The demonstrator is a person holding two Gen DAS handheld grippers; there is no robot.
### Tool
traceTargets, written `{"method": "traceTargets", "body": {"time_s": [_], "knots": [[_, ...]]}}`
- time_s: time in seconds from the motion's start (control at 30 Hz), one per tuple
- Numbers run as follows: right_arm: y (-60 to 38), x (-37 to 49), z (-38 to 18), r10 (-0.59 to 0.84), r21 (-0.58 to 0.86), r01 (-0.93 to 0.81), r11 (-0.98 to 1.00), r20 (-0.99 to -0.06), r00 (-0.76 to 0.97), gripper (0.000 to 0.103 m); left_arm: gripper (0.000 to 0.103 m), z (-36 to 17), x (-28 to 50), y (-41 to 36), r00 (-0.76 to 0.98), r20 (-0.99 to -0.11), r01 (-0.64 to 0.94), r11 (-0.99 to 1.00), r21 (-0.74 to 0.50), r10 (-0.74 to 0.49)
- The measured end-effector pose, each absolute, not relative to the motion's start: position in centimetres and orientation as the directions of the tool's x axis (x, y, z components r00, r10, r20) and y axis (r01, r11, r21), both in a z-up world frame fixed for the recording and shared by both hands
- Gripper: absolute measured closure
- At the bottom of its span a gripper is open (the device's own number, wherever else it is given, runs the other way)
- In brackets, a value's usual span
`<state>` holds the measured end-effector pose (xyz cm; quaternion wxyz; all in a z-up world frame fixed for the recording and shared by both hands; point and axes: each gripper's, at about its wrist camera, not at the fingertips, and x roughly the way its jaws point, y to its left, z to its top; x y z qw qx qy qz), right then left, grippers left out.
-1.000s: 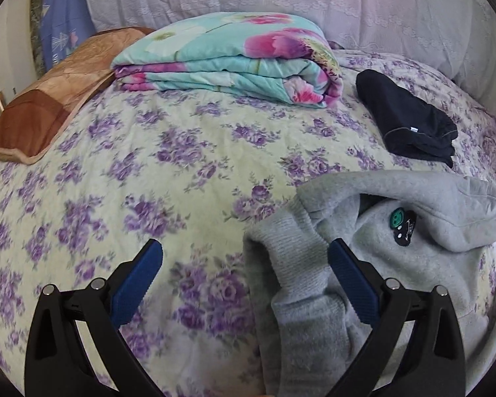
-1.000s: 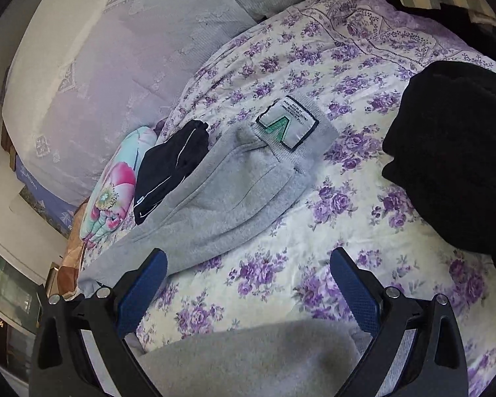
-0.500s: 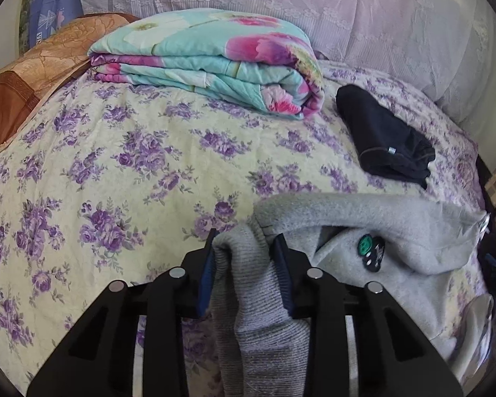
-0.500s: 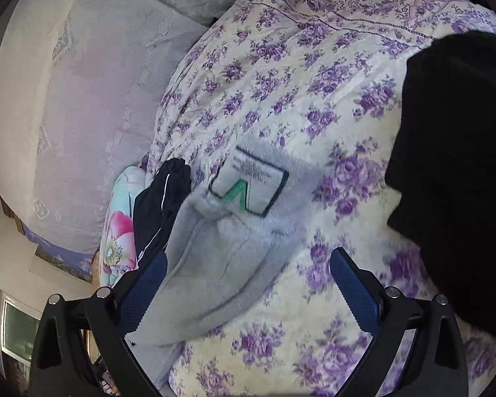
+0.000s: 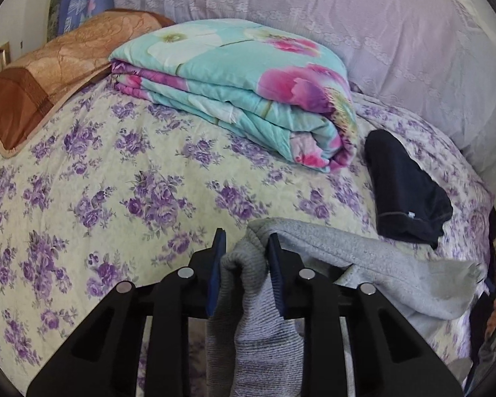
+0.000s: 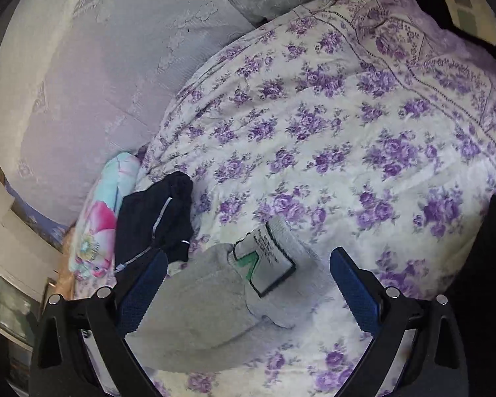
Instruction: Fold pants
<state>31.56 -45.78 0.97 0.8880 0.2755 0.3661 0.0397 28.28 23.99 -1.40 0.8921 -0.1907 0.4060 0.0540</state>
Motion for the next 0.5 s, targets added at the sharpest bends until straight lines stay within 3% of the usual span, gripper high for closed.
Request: {"method": "traceTargets", "body": {"time_s": [0.1, 0.27, 0.37, 0.43, 0.5], "knots": [[-46.1, 30.7, -0.9, 0.231, 0.458, 0.156, 0.875, -0.679, 0.697, 0.004, 0.079, -1.8, 29.3, 23.9, 0.660, -0.750, -0.245, 0.930, -0.274, -0.047], [-46.5, 31.1, -5.7, 0.312, 0.556, 0.209, 0.805, -0.695, 0.648, 0.005, 0.078, -2.8, 30.4, 23.7, 0.638, -0.770, -0.250, 0.937, -0.244, -0.031], [-46.0, 32.5, -6.9, 0.364, 0.610, 0.196, 0.768, -0.667, 0.650, 0.021, 0.078, -3.1, 30.8, 23.9, 0.628, -0.777, -0.251, 0.935, -0.249, -0.038], [-45.6, 33.4, -7.3, 0.412, 0.650, 0.168, 0.741, -0.639, 0.650, 0.050, 0.078, -3.0, 31.2, 23.5, 0.626, -0.780, -0.243, 0.944, -0.222, -0.022], [-45.4, 33.8, -7.4, 0.430, 0.674, 0.161, 0.721, -0.617, 0.659, 0.069, 0.078, -2.8, 31.6, 23.1, 0.622, -0.783, -0.236, 0.952, -0.197, -0.008]]}}
